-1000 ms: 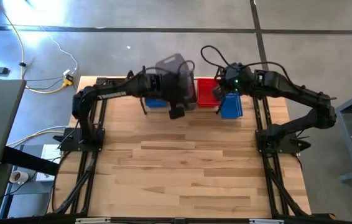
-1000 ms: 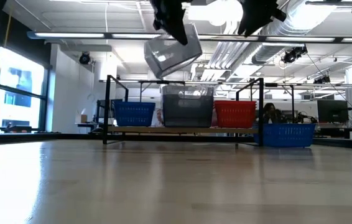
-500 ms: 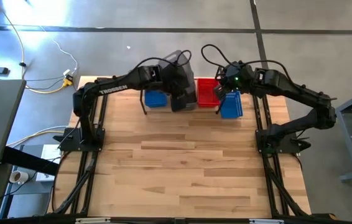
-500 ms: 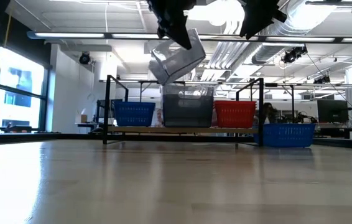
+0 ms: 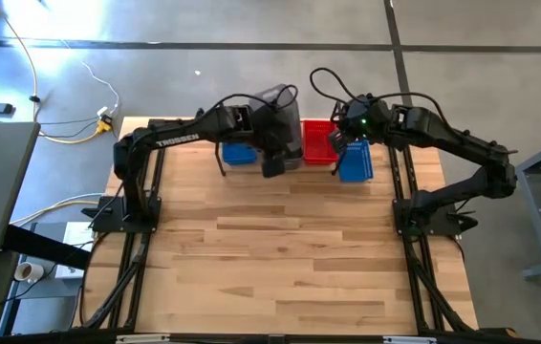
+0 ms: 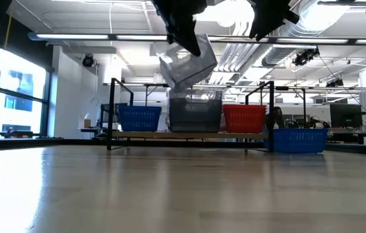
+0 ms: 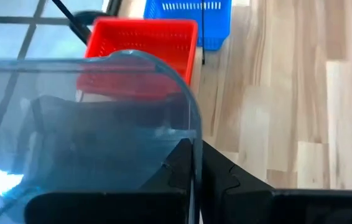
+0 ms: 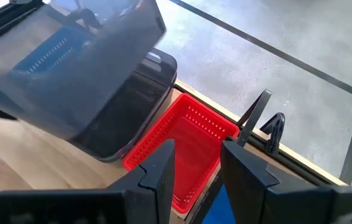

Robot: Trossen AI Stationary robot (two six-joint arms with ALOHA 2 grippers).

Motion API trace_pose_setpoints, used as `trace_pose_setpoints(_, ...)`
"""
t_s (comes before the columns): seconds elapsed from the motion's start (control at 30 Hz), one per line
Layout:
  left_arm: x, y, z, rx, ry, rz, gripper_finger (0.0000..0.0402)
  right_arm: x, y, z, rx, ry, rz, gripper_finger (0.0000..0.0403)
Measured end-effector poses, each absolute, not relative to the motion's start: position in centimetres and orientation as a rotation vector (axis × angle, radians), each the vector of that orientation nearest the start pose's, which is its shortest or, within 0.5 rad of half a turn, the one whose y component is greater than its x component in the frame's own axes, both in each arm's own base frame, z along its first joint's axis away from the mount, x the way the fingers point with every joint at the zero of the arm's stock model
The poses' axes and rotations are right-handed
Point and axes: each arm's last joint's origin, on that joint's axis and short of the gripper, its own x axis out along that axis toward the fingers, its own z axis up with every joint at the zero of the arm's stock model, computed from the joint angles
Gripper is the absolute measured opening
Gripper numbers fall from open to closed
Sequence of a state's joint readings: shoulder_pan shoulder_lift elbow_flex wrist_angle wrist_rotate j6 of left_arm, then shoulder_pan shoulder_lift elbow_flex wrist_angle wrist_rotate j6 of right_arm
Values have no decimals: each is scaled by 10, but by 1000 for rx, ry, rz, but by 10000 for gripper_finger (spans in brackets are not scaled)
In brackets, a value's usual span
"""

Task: Stack baskets on shelf by color
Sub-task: Stack the black bin on the black bin on the shelf

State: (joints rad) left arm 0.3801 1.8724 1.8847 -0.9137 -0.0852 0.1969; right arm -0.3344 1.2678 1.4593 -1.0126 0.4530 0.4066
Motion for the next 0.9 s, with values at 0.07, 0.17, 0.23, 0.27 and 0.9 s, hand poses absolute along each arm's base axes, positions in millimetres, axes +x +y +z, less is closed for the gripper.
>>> trace_pose_setpoints(0.07, 376, 153, 336, 56, 961, 334, 0, 217, -89, 392, 324, 671, -905, 114)
trace_pose_setpoints(0.17, 379, 157, 326, 60, 999, 327, 0, 217, -89, 392, 333, 667, -908, 114)
trace_pose_setpoints(0.23, 381, 159, 320, 63, 1020, 327, 0, 217, -89, 392, 333, 667, -908, 114)
trace_pose_setpoints(0.27, 382, 160, 318, 62, 1025, 328, 0, 217, -89, 392, 335, 666, -909, 114)
trace_pose_setpoints(0.9, 379, 164, 311, 97, 1089, 290, 0, 217, -89, 392, 347, 661, -914, 114)
